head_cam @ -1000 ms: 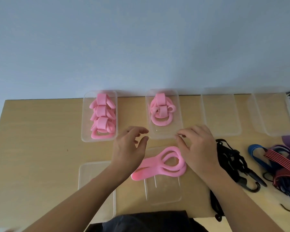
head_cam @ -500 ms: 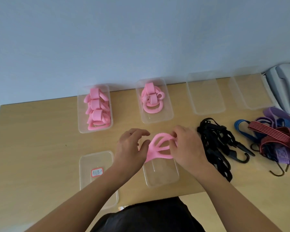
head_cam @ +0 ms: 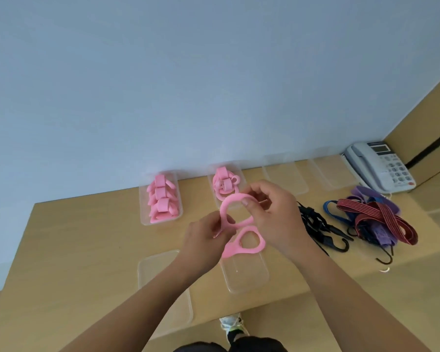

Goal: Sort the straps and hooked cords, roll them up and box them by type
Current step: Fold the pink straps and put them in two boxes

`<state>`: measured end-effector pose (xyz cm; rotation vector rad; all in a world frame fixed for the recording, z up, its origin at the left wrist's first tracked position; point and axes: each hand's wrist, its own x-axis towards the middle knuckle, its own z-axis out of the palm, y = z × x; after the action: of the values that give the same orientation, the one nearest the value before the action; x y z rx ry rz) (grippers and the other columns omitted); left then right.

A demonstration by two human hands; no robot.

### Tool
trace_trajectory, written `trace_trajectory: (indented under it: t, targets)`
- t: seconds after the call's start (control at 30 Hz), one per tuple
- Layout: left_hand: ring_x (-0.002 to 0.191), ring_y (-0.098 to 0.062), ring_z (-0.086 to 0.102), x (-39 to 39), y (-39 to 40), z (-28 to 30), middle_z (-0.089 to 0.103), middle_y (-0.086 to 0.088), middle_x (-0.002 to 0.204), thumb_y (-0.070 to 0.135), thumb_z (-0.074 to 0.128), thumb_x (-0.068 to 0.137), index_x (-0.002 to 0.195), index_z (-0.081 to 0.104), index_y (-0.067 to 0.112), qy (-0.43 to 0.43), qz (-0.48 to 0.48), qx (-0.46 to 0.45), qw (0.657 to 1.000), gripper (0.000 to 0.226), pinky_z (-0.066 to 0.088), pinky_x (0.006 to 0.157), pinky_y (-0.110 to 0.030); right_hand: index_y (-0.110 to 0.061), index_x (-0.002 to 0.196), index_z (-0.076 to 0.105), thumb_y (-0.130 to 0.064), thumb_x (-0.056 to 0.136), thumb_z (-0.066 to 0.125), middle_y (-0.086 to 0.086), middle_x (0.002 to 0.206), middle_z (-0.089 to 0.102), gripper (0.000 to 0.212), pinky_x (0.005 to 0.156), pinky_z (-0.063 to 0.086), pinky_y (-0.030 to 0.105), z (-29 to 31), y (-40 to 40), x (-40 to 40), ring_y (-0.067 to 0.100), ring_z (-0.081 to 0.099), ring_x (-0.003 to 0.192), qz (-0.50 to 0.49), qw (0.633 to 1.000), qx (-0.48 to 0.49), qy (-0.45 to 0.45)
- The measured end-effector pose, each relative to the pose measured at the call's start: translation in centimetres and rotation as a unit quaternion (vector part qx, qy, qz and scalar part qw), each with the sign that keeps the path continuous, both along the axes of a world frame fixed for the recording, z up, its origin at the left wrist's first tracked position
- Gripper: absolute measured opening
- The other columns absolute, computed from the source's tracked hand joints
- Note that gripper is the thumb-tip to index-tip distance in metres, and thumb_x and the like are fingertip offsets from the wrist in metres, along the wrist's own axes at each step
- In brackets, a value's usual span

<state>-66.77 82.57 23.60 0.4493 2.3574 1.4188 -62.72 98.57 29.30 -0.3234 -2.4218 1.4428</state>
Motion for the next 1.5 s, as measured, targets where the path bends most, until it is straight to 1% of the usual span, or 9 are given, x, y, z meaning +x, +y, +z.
trace_trajectory:
  t: [0.13,0.3,0.43,0.67,0.8,0.9,1.13,1.3,1.5]
  targets:
    - [0.083,-0.013,0.074,0.7,-0.2,5.2,0.078,0.004,0.082,0.020,0.070,0.096,0.097,0.071,0.017,-0.025,0.000,0.105,0.994,0.003,0.054,0.073,-0.026,-0.021,0.093,0.073,-0.004,0.088,0.069,-0.013,0.089,0.071,0.018,0.071,0.047,0.011,4.4,-0.7,1.4,0.002,0.064,0.083,-0.042,0.996,0.040,0.074]
    - [0.089,-0.029,0.075,0.8,1.5,12.1,0.079,0.003,0.083,0.031,0.075,0.093,0.095,0.068,0.010,-0.038,0.001,0.199,0.979,0.022,0.056,0.089,-0.056,-0.019,0.099,0.076,-0.006,0.090,0.068,-0.010,0.094,0.071,0.017,0.079,0.050,0.019,10.4,-0.1,2.9,0.011,0.066,0.090,-0.060,0.975,0.113,0.181]
    - [0.085,-0.029,0.075,1.4,2.8,16.5,0.079,-0.003,0.082,0.027,0.074,0.093,0.093,0.071,0.010,-0.038,-0.012,0.255,0.966,0.018,0.059,0.078,-0.044,-0.017,0.099,0.078,-0.007,0.089,0.070,-0.006,0.093,0.070,0.017,0.079,0.049,0.017,14.1,1.0,3.7,0.012,0.066,0.088,-0.039,0.952,0.182,0.243]
    - [0.089,-0.029,0.071,1.9,3.2,20.0,0.075,-0.015,0.095,0.021,0.062,0.099,0.103,0.077,0.006,-0.049,-0.031,0.319,0.946,0.021,0.054,0.089,-0.043,-0.019,0.097,0.080,-0.017,0.088,0.070,-0.007,0.091,0.066,0.014,0.073,0.052,0.032,15.3,3.2,2.5,0.013,0.063,0.086,0.003,0.903,0.293,0.316]
    - [0.090,-0.029,0.068,2.2,3.9,21.0,0.070,-0.017,0.094,0.033,0.066,0.098,0.104,0.074,0.002,-0.018,-0.016,0.326,0.945,0.032,0.055,0.095,-0.047,-0.018,0.090,0.079,-0.017,0.090,0.064,-0.008,0.091,0.063,0.014,0.076,0.047,0.025,15.3,3.9,2.2,0.014,0.058,0.087,0.038,0.883,0.329,0.331]
    - [0.104,-0.037,0.071,2.6,4.3,20.9,0.075,-0.021,0.105,0.028,0.060,0.102,0.110,0.074,0.004,-0.002,0.000,0.323,0.946,0.029,0.057,0.099,-0.048,-0.021,0.088,0.079,-0.022,0.091,0.059,-0.007,0.090,0.063,0.021,0.074,0.045,0.024,15.5,4.2,1.9,0.015,0.055,0.086,0.048,0.873,0.337,0.350]
    - [0.107,-0.025,0.074,3.4,5.1,21.5,0.079,-0.011,0.105,0.017,0.051,0.107,0.116,0.068,0.001,0.040,0.026,0.308,0.950,0.025,0.054,0.103,-0.047,-0.016,0.096,0.077,-0.019,0.083,0.068,-0.007,0.100,0.064,0.016,0.079,0.038,0.011,16.5,5.7,1.2,0.017,0.054,0.099,0.053,0.864,0.367,0.340]
    - [0.105,-0.031,0.072,3.2,6.2,21.7,0.079,-0.011,0.100,0.018,0.053,0.106,0.112,0.071,0.007,0.071,0.056,0.285,0.954,0.022,0.052,0.103,-0.054,-0.018,0.110,0.075,-0.028,0.087,0.062,-0.006,0.095,0.063,0.028,0.081,0.046,0.027,16.6,6.8,0.6,0.020,0.051,0.096,0.076,0.855,0.398,0.325]
    - [0.096,-0.031,0.075,3.0,7.4,21.5,0.079,-0.012,0.095,0.023,0.059,0.103,0.120,0.067,0.014,0.051,0.083,0.297,0.950,0.021,0.056,0.097,-0.054,-0.015,0.096,0.074,-0.023,0.089,0.058,-0.005,0.091,0.062,0.020,0.068,0.053,0.033,16.3,7.2,0.3,0.021,0.056,0.089,0.071,0.861,0.393,0.314]
